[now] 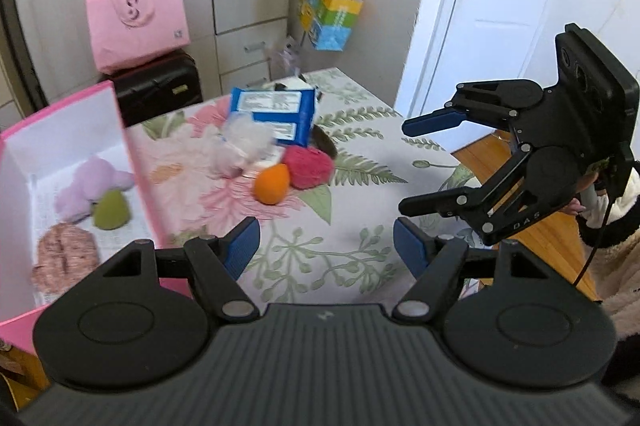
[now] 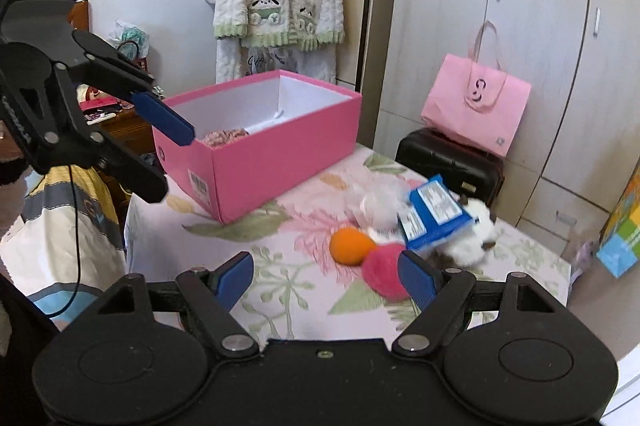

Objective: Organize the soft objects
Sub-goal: 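Move both open tools back toward the remaining items on the bed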

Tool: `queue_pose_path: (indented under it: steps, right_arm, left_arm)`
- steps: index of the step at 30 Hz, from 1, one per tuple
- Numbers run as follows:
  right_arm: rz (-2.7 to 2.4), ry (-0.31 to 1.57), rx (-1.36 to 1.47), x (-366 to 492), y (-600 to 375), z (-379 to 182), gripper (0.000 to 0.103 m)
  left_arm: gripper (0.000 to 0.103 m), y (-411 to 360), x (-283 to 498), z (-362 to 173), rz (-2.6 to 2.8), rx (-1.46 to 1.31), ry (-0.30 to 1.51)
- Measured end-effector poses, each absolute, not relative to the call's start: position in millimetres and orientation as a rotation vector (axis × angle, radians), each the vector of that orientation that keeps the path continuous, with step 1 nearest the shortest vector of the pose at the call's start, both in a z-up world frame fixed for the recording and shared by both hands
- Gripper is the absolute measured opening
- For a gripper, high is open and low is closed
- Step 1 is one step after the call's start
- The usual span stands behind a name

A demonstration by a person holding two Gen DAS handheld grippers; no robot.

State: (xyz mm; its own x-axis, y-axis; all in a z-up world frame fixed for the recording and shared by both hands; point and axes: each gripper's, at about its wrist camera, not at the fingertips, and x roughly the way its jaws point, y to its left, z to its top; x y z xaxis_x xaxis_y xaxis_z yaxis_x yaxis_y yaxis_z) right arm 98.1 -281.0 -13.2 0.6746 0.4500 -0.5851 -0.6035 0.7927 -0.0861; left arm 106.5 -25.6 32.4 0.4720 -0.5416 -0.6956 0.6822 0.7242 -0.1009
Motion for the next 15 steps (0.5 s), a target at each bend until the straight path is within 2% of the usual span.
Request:
queue_pose_path:
  steps: [10,15]
  right_arm:
    - [0.589,0.509,-0.327,127,-297,-62,0.083]
    - [0.593,0.516,-0.343,151,-293,-86,0.078]
  left_arm:
    - [0.071,-61,141,-6,-0.724,0.171,0.737]
    - [0.071,-74,161,-27,-0.689,0.165,0.717]
